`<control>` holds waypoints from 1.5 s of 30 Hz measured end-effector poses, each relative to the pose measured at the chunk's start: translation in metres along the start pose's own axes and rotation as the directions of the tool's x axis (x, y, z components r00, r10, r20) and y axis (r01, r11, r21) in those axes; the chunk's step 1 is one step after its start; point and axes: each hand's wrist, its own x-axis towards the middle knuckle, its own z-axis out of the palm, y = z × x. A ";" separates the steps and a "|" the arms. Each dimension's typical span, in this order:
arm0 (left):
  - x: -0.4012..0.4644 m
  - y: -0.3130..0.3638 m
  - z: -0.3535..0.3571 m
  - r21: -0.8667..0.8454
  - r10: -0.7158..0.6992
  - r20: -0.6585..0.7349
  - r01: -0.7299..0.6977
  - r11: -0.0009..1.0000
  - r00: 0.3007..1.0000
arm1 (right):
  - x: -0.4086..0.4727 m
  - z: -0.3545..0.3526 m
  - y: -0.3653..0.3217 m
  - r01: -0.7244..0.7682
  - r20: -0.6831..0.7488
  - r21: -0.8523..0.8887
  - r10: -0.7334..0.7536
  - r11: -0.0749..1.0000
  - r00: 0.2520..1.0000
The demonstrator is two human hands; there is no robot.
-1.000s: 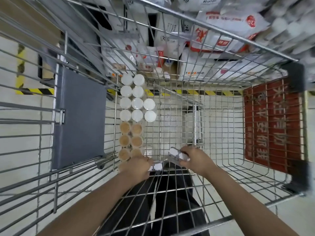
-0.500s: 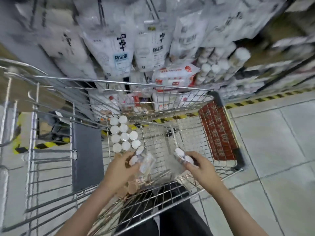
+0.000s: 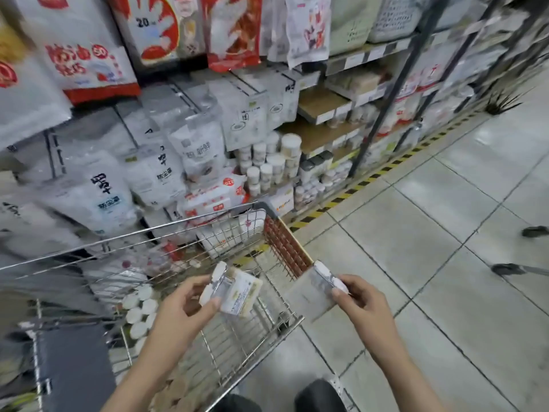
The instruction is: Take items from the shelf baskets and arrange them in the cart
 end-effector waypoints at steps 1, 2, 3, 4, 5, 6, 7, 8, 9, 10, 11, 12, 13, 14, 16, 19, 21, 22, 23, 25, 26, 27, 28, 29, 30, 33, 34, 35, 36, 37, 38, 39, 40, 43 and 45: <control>0.001 0.012 0.015 -0.014 0.015 0.000 -0.015 1.000 1.000 | 0.001 -0.017 0.000 0.007 -0.031 0.022 -0.006 1.000 1.000; 0.001 0.025 0.032 -0.023 0.032 -0.005 -0.032 0.999 0.999 | 0.001 -0.035 -0.001 0.009 -0.058 0.040 -0.007 0.999 0.998; 0.000 0.037 0.050 -0.040 0.048 -0.011 -0.048 0.998 0.999 | 0.001 -0.054 -0.001 0.014 -0.083 0.062 -0.008 0.998 0.997; -0.001 0.049 0.069 -0.070 0.060 -0.011 -0.061 0.996 0.998 | 0.000 -0.074 0.000 0.022 -0.106 0.080 -0.013 0.997 0.994; -0.001 0.062 0.089 -0.105 0.075 -0.005 -0.075 0.992 0.997 | 0.000 -0.094 0.001 0.033 -0.136 0.094 -0.019 0.995 0.990; -0.002 0.074 0.110 -0.137 0.089 0.002 -0.088 0.987 0.996 | 0.000 -0.114 0.003 0.043 -0.172 0.106 -0.024 0.993 0.985; -0.002 0.085 0.132 -0.164 0.104 0.007 -0.101 0.981 0.995 | -0.001 -0.135 0.005 0.048 -0.209 0.123 -0.021 0.991 0.978; -0.002 0.096 0.154 -0.187 0.117 0.010 -0.113 0.976 0.993 | -0.002 -0.155 0.008 0.052 -0.248 0.145 -0.015 0.988 0.969; -0.001 0.106 0.176 -0.204 0.132 0.017 -0.126 0.971 0.991 | -0.002 -0.175 0.011 0.057 -0.289 0.164 -0.007 0.985 0.957; 0.000 0.116 0.198 -0.211 0.151 0.028 -0.142 0.967 0.988 | -0.002 -0.194 0.014 0.064 -0.330 0.179 -0.001 0.982 0.944; 0.001 0.126 0.218 -0.209 0.173 0.042 -0.160 0.965 0.984 | -0.002 -0.212 0.016 0.068 -0.370 0.195 0.009 0.978 0.929; 0.001 0.136 0.238 -0.208 0.189 0.059 -0.173 0.963 0.980 | -0.002 -0.229 0.019 0.072 -0.409 0.209 0.021 0.975 0.913; 0.001 0.145 0.255 -0.219 0.200 0.080 -0.179 0.959 0.976 | -0.002 -0.245 0.021 0.073 -0.442 0.224 0.035 0.972 0.896; 0.001 0.155 0.270 -0.245 0.211 0.098 -0.182 0.952 0.972 | -0.002 -0.259 0.024 0.073 -0.469 0.236 0.047 0.969 0.882; 0.003 0.171 0.293 -0.297 0.230 0.126 -0.184 0.937 0.965 | -0.003 -0.284 0.027 0.077 -0.503 0.254 0.064 0.964 0.862; 0.010 0.193 0.317 -0.341 0.237 0.148 -0.176 0.923 0.960 | -0.001 -0.314 0.033 0.105 -0.552 0.261 0.059 0.960 0.832; 0.022 0.208 0.330 -0.350 0.217 0.153 -0.153 0.924 0.964 | 0.008 -0.331 0.033 0.130 -0.578 0.270 0.053 0.954 0.814; 0.031 0.214 0.335 -0.353 0.206 0.153 -0.141 0.925 0.967 | 0.014 -0.337 0.033 0.142 -0.587 0.275 0.049 0.951 0.808; 0.040 0.219 0.339 -0.363 0.198 0.151 -0.132 0.922 0.968 | 0.022 -0.343 0.032 0.156 -0.595 0.283 0.046 0.946 0.802; 0.059 0.231 0.347 -0.375 0.185 0.148 -0.118 0.919 0.971 | 0.040 -0.353 0.029 0.171 -0.599 0.307 0.050 0.936 0.799; 0.069 0.234 0.351 -0.371 0.171 0.145 -0.107 0.923 0.975 | 0.050 -0.358 0.028 0.167 -0.593 0.315 0.056 0.934 0.803; 0.083 0.239 0.360 -0.371 0.166 0.135 -0.106 0.923 0.977 | 0.065 -0.366 0.026 0.175 -0.581 0.319 0.046 0.932 0.813; 0.089 0.242 0.362 -0.364 0.164 0.116 -0.112 0.925 0.980 | 0.072 -0.368 0.023 0.176 -0.564 0.321 0.038 0.931 0.825; 0.103 0.247 0.369 -0.367 0.167 0.095 -0.121 0.922 0.981 | 0.086 -0.376 0.020 0.183 -0.551 0.321 0.026 0.929 0.834; 0.118 0.252 0.377 -0.379 0.165 0.077 -0.124 0.917 0.983 | 0.102 -0.384 0.018 0.192 -0.546 0.317 0.013 0.929 0.837; 0.168 0.274 0.406 -0.385 0.167 0.044 -0.137 0.913 0.985 | 0.162 -0.412 0.005 0.197 -0.540 0.298 -0.005 0.934 0.842; 0.185 0.284 0.415 -0.391 0.168 0.034 -0.142 0.909 0.985 | 0.184 -0.421 -0.001 0.195 -0.529 0.291 -0.012 0.937 0.849; 0.202 0.294 0.424 -0.400 0.167 0.022 -0.144 0.905 0.986 | 0.204 -0.429 -0.007 0.195 -0.516 0.282 -0.023 0.939 0.856; 0.219 0.305 0.434 -0.407 0.163 0.015 -0.143 0.902 0.986 | 0.225 -0.437 -0.013 0.198 -0.503 0.278 -0.033 0.940 0.864; 0.235 0.316 0.442 -0.401 0.159 0.013 -0.141 0.905 0.987 | 0.243 -0.446 -0.021 0.202 -0.490 0.271 -0.046 0.941 0.870; 0.251 0.328 0.452 -0.394 0.166 0.013 -0.148 0.907 0.986 | 0.261 -0.455 -0.027 0.207 -0.477 0.258 -0.061 0.944 0.877; 0.267 0.340 0.462 -0.389 0.179 0.016 -0.158 0.908 0.984 | 0.278 -0.463 -0.033 0.211 -0.466 0.245 -0.076 0.946 0.881; 0.283 0.352 0.471 -0.387 0.191 0.029 -0.165 0.907 0.981 | 0.295 -0.472 -0.037 0.214 -0.465 0.237 -0.083 0.948 0.882; 0.322 0.387 0.501 -0.370 0.225 0.094 -0.176 0.912 0.970 | 0.342 -0.498 -0.040 0.219 -0.480 0.234 -0.083 0.947 0.873; 0.346 0.404 0.521 -0.355 0.236 0.116 -0.182 0.917 0.965 | 0.367 -0.516 -0.034 0.201 -0.500 0.246 -0.053 0.948 0.864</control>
